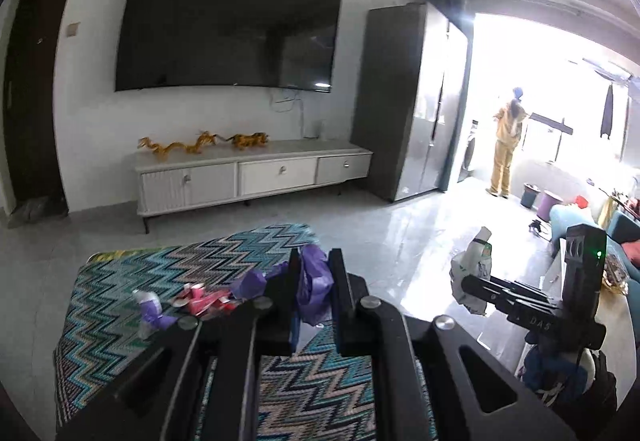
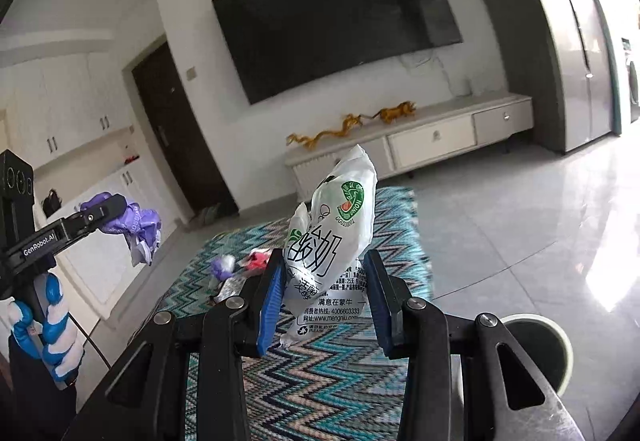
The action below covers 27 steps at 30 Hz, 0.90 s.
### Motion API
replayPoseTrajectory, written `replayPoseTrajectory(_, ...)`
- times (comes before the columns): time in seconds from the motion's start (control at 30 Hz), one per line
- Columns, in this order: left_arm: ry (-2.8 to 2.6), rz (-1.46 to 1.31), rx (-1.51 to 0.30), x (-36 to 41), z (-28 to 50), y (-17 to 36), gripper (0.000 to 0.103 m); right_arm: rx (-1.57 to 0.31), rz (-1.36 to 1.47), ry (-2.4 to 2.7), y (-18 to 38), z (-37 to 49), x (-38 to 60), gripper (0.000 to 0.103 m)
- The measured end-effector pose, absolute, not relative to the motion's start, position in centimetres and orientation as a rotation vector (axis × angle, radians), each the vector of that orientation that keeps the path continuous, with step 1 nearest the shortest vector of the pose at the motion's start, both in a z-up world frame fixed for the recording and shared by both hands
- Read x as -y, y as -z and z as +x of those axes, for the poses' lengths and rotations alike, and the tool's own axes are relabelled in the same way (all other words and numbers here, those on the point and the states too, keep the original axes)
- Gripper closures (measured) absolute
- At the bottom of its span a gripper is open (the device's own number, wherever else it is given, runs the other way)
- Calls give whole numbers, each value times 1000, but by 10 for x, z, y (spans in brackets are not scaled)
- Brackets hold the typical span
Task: Collect trash
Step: 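Carry both wrappers to the trash bin and open both tools over it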
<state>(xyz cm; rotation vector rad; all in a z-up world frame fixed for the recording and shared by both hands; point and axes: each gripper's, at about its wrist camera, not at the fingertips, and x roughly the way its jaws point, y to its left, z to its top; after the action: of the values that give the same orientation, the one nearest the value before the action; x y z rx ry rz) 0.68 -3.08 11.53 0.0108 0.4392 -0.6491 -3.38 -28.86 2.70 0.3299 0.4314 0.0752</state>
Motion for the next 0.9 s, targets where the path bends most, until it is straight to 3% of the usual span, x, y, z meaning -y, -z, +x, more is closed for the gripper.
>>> replayPoseTrajectory(0.37, 805, 89, -552, 160, 20, -96, 92, -477, 386, 170, 12, -56, 373, 61)
replayPoseTrajectory(0.9, 1021, 192, -902, 357, 64, 31, 91, -778, 596, 367, 157, -25, 486, 57)
